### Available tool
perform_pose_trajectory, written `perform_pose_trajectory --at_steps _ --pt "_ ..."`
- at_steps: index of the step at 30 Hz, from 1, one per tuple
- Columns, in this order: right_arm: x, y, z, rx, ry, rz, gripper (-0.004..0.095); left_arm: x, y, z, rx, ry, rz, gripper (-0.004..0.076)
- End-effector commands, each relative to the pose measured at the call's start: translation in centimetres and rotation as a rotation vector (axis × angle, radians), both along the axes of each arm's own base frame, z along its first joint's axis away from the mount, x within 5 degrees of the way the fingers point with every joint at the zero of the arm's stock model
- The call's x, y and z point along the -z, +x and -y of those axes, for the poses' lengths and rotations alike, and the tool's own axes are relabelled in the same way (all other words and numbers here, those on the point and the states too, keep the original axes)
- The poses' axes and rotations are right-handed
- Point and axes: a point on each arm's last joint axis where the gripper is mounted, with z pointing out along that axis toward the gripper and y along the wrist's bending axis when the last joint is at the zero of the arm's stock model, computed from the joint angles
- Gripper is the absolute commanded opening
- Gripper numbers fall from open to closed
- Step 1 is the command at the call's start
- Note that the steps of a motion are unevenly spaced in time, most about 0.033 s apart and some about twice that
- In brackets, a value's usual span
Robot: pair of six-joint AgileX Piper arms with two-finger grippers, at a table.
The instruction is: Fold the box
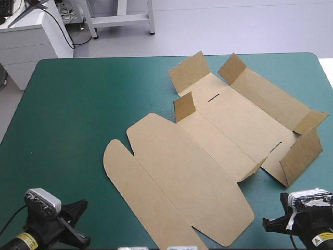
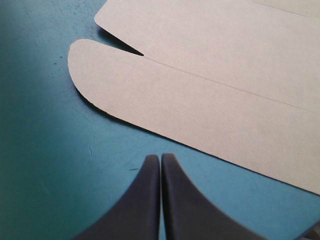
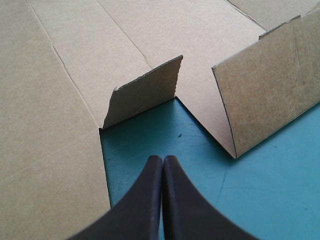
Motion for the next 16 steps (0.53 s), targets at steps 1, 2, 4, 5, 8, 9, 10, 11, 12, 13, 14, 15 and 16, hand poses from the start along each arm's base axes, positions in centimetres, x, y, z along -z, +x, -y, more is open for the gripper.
perform_pose_trajectory --at_steps 1,2,4,5,8,9,10,11,12,13,14,15,16 --pt "-1.41 0.27 -0.01 0.002 0.007 0.072 -0.0019 -1.47 0.19 0.20 0.000 -0.056 0.062 -0.0008" --pt "-1.41 0.27 -0.01 0.002 0.007 0.072 -0.0019 -1.47 0.19 0.20 0.000 -0.056 0.062 -0.0008" --pt "-1.41 0.27 -0.01 0.002 0.007 0.072 -0.0019 -1.47 0.19 0.20 0.000 -0.056 0.062 -0.0008" --pt "-1.40 0.27 0.02 0.003 0.003 0.072 -0.0019 -1.47 0.19 0.20 0.000 -0.056 0.062 -0.0008" --pt "-1.35 0.22 0.10 0.006 -0.011 0.062 -0.0019 -1.47 0.19 0.20 0.000 -0.056 0.062 -0.0008" --pt "-1.33 0.21 0.09 0.006 -0.011 0.060 -0.0019 -1.47 0.19 0.20 0.000 -0.056 0.062 -0.0008" --pt "-1.35 0.20 0.07 0.004 -0.009 0.055 -0.0019 -1.47 0.19 0.20 0.000 -0.056 0.062 -0.0008" --pt "-1.31 0.17 0.03 0.000 -0.006 0.042 -0.0019 -1.47 0.19 0.20 0.000 -0.056 0.062 -0.0008" --pt "-1.29 0.19 0.02 -0.002 -0.006 0.030 -0.0019 -1.47 0.19 0.20 -0.001 -0.058 0.061 -0.0008" --pt "-1.32 0.30 0.02 -0.005 -0.005 0.013 -0.0019 -1.47 0.19 0.20 -0.003 -0.061 0.059 -0.0008" --pt "-1.54 0.37 0.01 -0.008 -0.004 -0.003 -0.0019 -1.47 0.19 0.20 -0.003 -0.061 0.059 -0.0008" --pt "-1.75 0.60 0.02 -0.010 -0.003 -0.017 -0.0019 -1.47 0.19 0.20 -0.003 -0.061 0.059 -0.0008" --pt "-2.06 0.79 0.04 -0.011 -0.003 -0.025 -0.0019 -1.47 0.19 0.20 -0.003 -0.061 0.059 -0.0008"
